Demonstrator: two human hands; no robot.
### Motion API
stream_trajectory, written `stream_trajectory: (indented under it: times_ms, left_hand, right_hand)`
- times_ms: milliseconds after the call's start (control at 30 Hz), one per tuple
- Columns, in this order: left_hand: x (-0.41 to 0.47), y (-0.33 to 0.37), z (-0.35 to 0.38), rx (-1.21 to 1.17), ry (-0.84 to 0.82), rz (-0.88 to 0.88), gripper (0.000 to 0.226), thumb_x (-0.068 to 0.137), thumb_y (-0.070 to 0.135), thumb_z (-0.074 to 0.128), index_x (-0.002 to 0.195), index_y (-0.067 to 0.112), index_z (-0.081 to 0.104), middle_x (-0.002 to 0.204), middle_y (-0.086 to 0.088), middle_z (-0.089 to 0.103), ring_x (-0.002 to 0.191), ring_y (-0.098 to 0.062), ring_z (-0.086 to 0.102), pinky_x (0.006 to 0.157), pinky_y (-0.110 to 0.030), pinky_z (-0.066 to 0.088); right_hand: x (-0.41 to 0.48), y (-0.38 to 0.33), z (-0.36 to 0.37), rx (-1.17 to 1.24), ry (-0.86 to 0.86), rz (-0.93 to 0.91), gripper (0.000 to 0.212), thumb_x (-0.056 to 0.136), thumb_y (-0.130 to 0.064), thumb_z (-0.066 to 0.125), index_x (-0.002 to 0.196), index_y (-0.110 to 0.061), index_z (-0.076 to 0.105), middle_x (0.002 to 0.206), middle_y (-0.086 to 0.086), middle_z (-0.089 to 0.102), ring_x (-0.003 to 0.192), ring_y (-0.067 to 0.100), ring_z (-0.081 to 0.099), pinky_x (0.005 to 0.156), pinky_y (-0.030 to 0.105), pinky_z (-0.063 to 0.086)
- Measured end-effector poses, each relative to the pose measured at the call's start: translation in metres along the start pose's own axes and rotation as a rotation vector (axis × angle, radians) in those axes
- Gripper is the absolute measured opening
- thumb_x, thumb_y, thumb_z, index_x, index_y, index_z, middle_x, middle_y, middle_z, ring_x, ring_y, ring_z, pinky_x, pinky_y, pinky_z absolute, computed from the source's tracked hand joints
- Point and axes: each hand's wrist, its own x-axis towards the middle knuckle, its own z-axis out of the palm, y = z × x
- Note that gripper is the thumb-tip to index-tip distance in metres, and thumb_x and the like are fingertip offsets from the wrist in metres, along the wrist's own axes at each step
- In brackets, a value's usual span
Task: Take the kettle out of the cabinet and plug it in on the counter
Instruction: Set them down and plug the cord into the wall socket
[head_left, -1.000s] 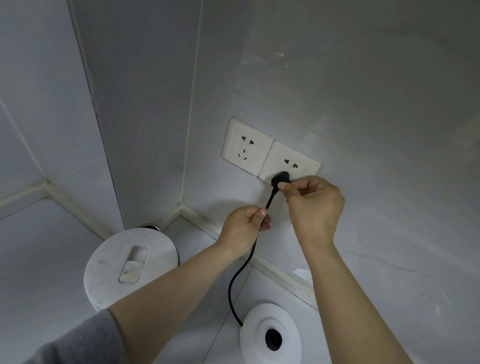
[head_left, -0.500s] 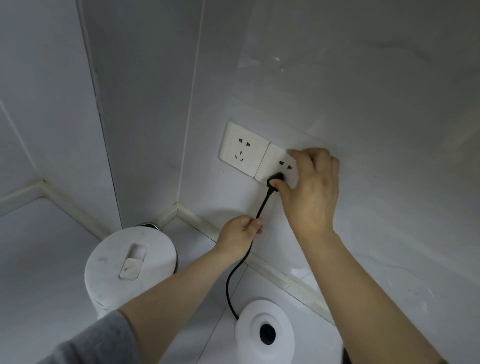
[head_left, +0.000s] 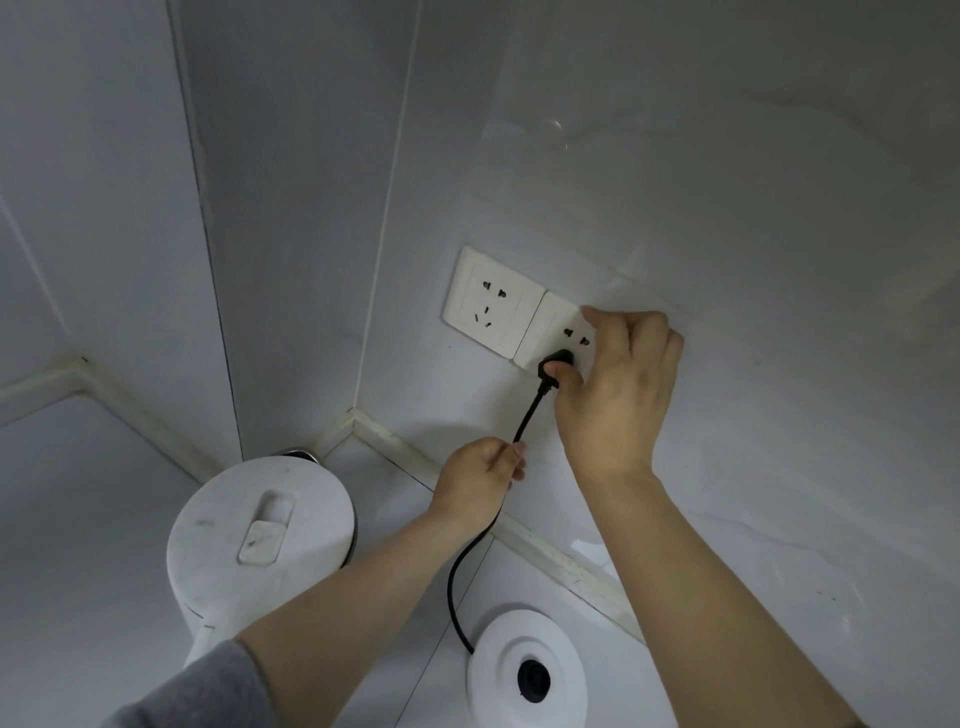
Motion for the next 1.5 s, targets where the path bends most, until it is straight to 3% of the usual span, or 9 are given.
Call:
stream_trajectory:
  times_ms: [233, 500, 667, 867, 1000, 1167, 1367, 1500]
  left_hand:
    - [-0.007, 0.005, -0.001, -0.016, 0.005, 0.002, 0.031, 0.095, 0.035, 0.050, 0.074, 0.019, 0.065, 0.076, 0.005, 0.068, 0.068, -0.009, 0.060, 0.063, -0.016, 0.044]
    - [-0.008, 0.004, -0.001, -0.005, 0.019, 0.005, 0.032, 0.095, 0.036, 0.048, 0.074, 0.018, 0.064, 0.075, 0.004, 0.068, 0.069, -0.011, 0.062, 0.064, -0.018, 0.044]
    - [-0.008, -0.010, 0.000, -0.029, -0.028, -0.083, 0.032, 0.095, 0.033, 0.050, 0.075, 0.012, 0.063, 0.072, -0.001, 0.066, 0.062, -0.011, 0.060, 0.052, -0.009, 0.045]
    - [-0.016, -0.022, 0.001, -0.018, -0.028, -0.143, 0.027, 0.096, 0.020, 0.049, 0.075, 0.009, 0.062, 0.068, -0.003, 0.064, 0.058, -0.013, 0.058, 0.067, -0.024, 0.053]
    - [-0.025, -0.020, -0.003, 0.007, -0.029, -0.144, 0.022, 0.095, 0.009, 0.047, 0.079, 0.008, 0.062, 0.068, -0.002, 0.063, 0.059, -0.013, 0.058, 0.062, -0.015, 0.052]
    - [-0.025, -0.020, -0.004, -0.013, -0.025, -0.176, 0.024, 0.095, 0.007, 0.047, 0.075, 0.010, 0.061, 0.069, -0.004, 0.062, 0.063, -0.017, 0.058, 0.081, -0.036, 0.056]
    - [-0.028, -0.019, -0.006, 0.075, -0.004, -0.158, 0.012, 0.093, 0.010, 0.051, 0.086, 0.009, 0.061, 0.072, -0.001, 0.063, 0.062, -0.014, 0.058, 0.061, -0.015, 0.049]
    - [-0.035, -0.026, -0.009, 0.215, 0.001, -0.160, 0.014, 0.092, 0.013, 0.053, 0.092, 0.006, 0.065, 0.084, -0.006, 0.065, 0.075, -0.015, 0.058, 0.076, -0.023, 0.049]
  right_hand:
    - [0.007, 0.004, -0.007, 0.054, -0.046, -0.003, 0.049, 0.062, -0.019, 0.086, 0.107, -0.013, 0.068, 0.099, 0.010, 0.057, 0.093, 0.026, 0.049, 0.072, 0.038, 0.051]
    - [0.001, 0.007, -0.008, -0.012, -0.069, -0.072, 0.067, 0.054, -0.026, 0.090, 0.113, -0.009, 0.063, 0.101, 0.013, 0.056, 0.091, 0.030, 0.051, 0.080, 0.036, 0.049]
    - [-0.001, 0.003, -0.004, -0.069, -0.037, -0.059, 0.066, 0.053, -0.023, 0.090, 0.112, -0.009, 0.063, 0.099, 0.014, 0.056, 0.090, 0.032, 0.053, 0.079, 0.040, 0.049]
    - [-0.003, 0.000, -0.001, -0.050, -0.028, -0.040, 0.065, 0.052, -0.020, 0.089, 0.110, -0.010, 0.064, 0.096, 0.015, 0.057, 0.089, 0.034, 0.055, 0.076, 0.042, 0.049]
    - [0.002, 0.010, -0.010, -0.039, -0.089, -0.127, 0.067, 0.056, -0.026, 0.088, 0.116, -0.009, 0.063, 0.099, 0.015, 0.057, 0.090, 0.033, 0.053, 0.079, 0.041, 0.049]
    - [0.003, 0.019, -0.011, -0.068, -0.108, -0.209, 0.066, 0.059, -0.020, 0.087, 0.117, -0.004, 0.062, 0.098, 0.018, 0.057, 0.087, 0.035, 0.053, 0.079, 0.039, 0.049]
    - [0.000, 0.014, -0.011, -0.080, -0.100, -0.179, 0.066, 0.056, -0.019, 0.087, 0.116, -0.004, 0.062, 0.097, 0.018, 0.057, 0.086, 0.036, 0.054, 0.076, 0.042, 0.050]
    - [0.000, 0.008, -0.016, -0.043, -0.151, -0.123, 0.067, 0.058, -0.016, 0.087, 0.119, -0.006, 0.060, 0.102, 0.017, 0.055, 0.093, 0.035, 0.053, 0.082, 0.042, 0.050]
